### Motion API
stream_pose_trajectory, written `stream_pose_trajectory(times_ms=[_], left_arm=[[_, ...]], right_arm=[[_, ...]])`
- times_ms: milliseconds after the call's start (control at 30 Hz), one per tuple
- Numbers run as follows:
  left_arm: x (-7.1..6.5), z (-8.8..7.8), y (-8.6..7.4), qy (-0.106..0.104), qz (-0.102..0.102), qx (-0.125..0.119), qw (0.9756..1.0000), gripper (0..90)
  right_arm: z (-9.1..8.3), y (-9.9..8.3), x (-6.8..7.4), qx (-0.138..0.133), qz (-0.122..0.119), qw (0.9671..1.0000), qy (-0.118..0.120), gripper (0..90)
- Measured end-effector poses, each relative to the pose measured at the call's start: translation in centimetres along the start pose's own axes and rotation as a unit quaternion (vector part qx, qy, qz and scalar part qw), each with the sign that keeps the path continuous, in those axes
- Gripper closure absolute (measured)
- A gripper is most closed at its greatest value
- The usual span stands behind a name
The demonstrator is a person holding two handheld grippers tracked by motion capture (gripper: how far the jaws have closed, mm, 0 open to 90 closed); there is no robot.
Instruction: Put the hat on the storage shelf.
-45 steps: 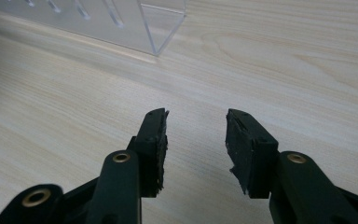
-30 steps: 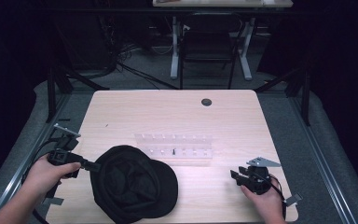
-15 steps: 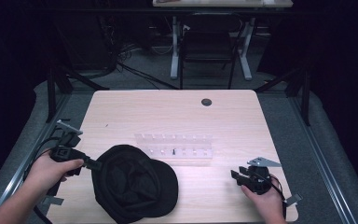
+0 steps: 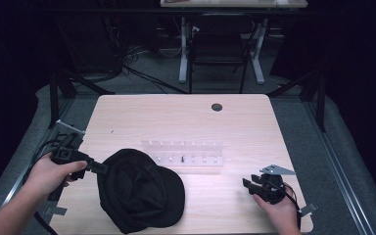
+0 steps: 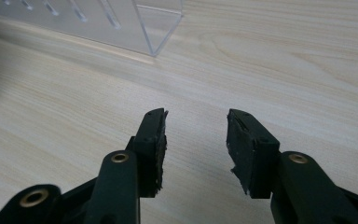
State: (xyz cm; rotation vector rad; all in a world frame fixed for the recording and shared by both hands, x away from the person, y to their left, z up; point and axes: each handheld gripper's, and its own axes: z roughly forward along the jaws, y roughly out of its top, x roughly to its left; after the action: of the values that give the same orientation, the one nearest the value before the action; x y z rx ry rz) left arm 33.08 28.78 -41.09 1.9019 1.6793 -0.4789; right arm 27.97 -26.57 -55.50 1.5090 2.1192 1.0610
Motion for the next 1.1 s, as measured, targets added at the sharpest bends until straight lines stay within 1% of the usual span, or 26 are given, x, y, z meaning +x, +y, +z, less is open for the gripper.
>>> stream_pose_trajectory(times_ms=[100,133,267,300,400,500,533,567,633,667,700,767,933,1033,1100], left_arm=[[-0.4,-0.3,0.2,-0.004,0.000,-0.001,1.0000,85.0],[-0.8,-0.6,0.3,-0.005,0.002,-0.002,1.0000,85.0],[-1.6,-1.0,0.6,-0.009,0.009,-0.004,0.9999,85.1],[-1.6,-1.0,0.6,-0.009,0.009,-0.004,0.9999,85.1],[-2.3,-1.3,0.9,-0.008,0.018,0.002,0.9998,85.1],[-2.7,-1.4,1.0,-0.008,0.019,0.000,0.9998,85.1],[-3.0,-1.6,1.1,-0.013,0.021,-0.001,0.9997,85.1],[-3.0,-1.6,1.1,-0.013,0.021,-0.001,0.9997,85.1],[-3.4,-1.9,1.2,-0.020,0.022,-0.002,0.9996,85.1],[-3.8,-2.1,1.3,-0.023,0.023,-0.005,0.9994,85.2],[-3.8,-2.1,1.3,-0.023,0.023,-0.005,0.9994,85.2],[-4.4,-2.6,1.4,-0.029,0.030,-0.007,0.9991,85.2],[-5.1,-3.4,1.6,-0.031,0.036,-0.017,0.9987,85.2],[-5.3,-3.8,1.7,-0.035,0.038,-0.018,0.9985,85.2],[-5.5,-4.0,1.8,-0.037,0.039,-0.018,0.9984,85.3]], right_arm=[[0.0,0.0,0.0,0.002,-0.001,1.0000,-0.001,57.2],[0.0,0.0,0.0,0.001,0.000,1.0000,0.000,57.1],[0.0,0.0,0.0,0.000,0.000,1.0000,0.000,57.1],[0.0,0.0,0.0,0.001,0.002,1.0000,-0.001,57.1],[0.0,0.0,0.0,0.002,0.003,1.0000,-0.002,57.1],[0.0,0.0,0.0,0.001,0.002,1.0000,-0.001,57.1],[0.0,0.0,0.0,0.001,0.002,1.0000,-0.001,57.1],[0.0,0.0,0.0,0.001,0.002,1.0000,-0.001,57.1],[0.0,0.0,0.0,0.002,0.002,1.0000,-0.001,57.1],[0.0,0.0,0.0,0.002,0.002,1.0000,-0.004,57.1],[0.0,0.0,0.0,0.002,0.002,1.0000,-0.004,57.1],[0.0,0.0,0.0,0.002,0.003,1.0000,-0.003,57.0],[-0.1,0.0,-0.1,0.002,0.003,1.0000,-0.004,56.8],[0.0,0.0,-0.1,0.000,0.005,1.0000,-0.002,56.8],[-0.1,0.0,-0.1,0.005,0.001,1.0000,-0.003,56.8]])
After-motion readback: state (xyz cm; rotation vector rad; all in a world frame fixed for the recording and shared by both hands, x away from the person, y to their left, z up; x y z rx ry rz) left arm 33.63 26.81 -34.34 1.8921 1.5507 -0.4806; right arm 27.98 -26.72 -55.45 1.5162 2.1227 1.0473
